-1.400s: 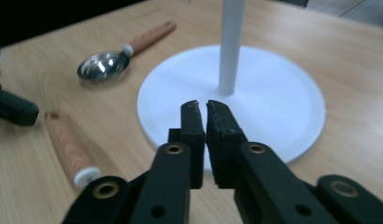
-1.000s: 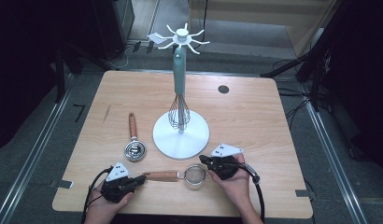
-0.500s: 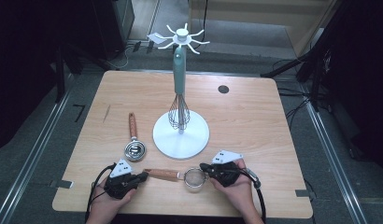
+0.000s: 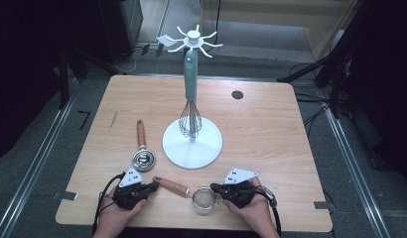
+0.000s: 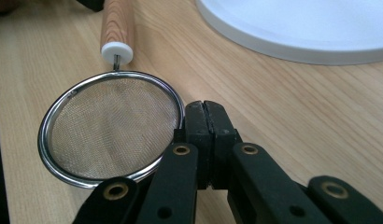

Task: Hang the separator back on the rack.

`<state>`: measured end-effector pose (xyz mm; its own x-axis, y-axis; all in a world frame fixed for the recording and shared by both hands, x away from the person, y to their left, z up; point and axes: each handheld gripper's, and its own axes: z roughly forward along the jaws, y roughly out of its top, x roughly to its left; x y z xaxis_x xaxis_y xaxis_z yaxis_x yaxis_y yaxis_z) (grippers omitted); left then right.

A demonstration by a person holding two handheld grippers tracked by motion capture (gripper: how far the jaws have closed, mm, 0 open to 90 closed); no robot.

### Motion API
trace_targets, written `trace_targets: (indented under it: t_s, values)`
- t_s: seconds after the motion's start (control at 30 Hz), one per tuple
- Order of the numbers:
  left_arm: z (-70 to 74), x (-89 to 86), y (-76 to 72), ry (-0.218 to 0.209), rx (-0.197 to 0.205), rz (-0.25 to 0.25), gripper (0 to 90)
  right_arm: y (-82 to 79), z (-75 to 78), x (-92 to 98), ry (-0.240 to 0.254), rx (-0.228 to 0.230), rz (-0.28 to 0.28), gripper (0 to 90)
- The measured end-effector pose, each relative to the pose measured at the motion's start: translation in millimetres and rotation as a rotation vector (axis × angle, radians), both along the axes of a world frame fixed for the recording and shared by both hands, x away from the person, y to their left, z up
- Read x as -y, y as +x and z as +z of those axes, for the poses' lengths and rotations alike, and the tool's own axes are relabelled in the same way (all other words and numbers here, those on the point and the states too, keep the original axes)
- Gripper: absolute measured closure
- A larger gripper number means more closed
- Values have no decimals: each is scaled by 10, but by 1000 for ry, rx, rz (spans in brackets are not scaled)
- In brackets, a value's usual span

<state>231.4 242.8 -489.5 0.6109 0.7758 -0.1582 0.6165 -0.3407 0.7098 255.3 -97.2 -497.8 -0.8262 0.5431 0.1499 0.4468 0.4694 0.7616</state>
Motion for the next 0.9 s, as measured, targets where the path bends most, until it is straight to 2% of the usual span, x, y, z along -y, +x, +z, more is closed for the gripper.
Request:
trace_targets:
  t_s: [0.13,0.27,0.4,0.47,0.53,0.63,0.67,0.7,0.8,0.83,0.9]
  values:
    - [-3,12,44,-3,1,12,900,0,-1,-20,-10,5,8,877]
    - [-4,26,55,0,3,28,900,29,20,-24,-38,13,-41,827]
    - [3,-7,44,-3,9,26,877,88,83,-24,-98,21,-59,723]
    - [17,-50,33,-15,24,28,842,131,144,-16,-102,12,-59,690]
    - [47,-145,20,-28,48,56,777,168,206,-11,-115,6,-47,677]
    - [83,-350,8,-50,91,89,695,205,286,-34,-150,40,-46,641]
    - [91,-424,5,-46,108,109,657,214,315,-57,-167,31,-58,640]
    - [93,-507,11,-54,119,126,636,221,345,-79,-171,4,-53,638]
    - [94,-737,55,-91,120,206,570,254,403,-141,-177,-31,-8,668]
    - [96,-796,64,-84,125,227,554,269,420,-162,-173,-55,9,706]
    - [104,-887,68,-62,133,265,511,286,463,-205,-168,-55,15,721]
